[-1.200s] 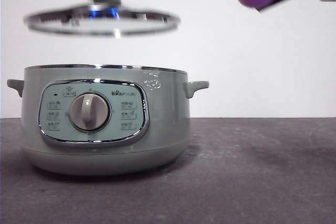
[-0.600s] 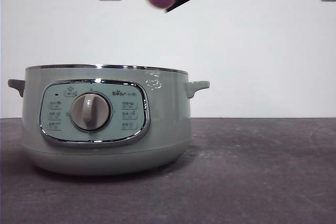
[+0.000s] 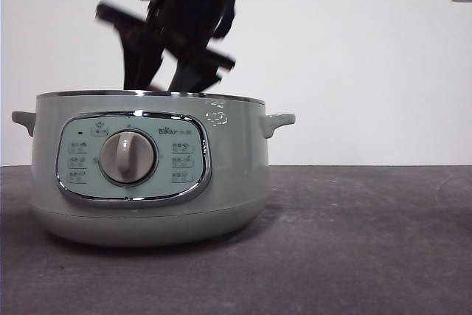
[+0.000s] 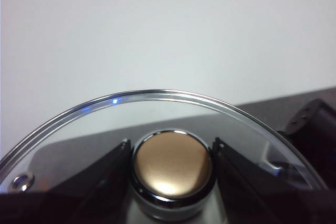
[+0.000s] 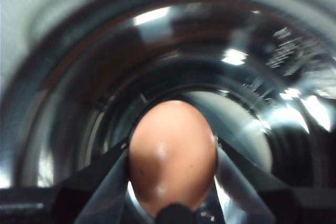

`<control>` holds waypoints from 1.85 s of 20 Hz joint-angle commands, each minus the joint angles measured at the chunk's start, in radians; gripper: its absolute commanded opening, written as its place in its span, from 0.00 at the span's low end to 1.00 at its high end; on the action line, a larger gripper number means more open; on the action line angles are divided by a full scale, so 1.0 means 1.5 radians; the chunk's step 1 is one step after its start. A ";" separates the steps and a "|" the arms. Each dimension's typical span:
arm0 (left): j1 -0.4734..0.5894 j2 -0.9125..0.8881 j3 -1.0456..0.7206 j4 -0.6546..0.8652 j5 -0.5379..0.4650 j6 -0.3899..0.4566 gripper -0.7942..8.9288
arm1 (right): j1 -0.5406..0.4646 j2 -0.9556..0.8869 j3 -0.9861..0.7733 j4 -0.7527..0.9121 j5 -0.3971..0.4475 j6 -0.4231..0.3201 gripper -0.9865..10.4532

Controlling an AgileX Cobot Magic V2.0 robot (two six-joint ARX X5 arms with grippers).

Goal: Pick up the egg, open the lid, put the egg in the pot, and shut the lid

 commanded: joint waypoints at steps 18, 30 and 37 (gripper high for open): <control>0.000 -0.004 0.012 -0.010 0.003 0.010 0.07 | -0.004 0.088 0.002 0.017 0.036 -0.029 0.47; 0.000 0.089 0.012 0.007 0.021 0.010 0.07 | -0.022 -0.128 0.003 -0.130 0.194 -0.004 0.47; 0.000 0.255 0.012 0.136 0.141 -0.018 0.07 | -0.093 -0.337 0.003 -0.243 0.263 0.041 0.47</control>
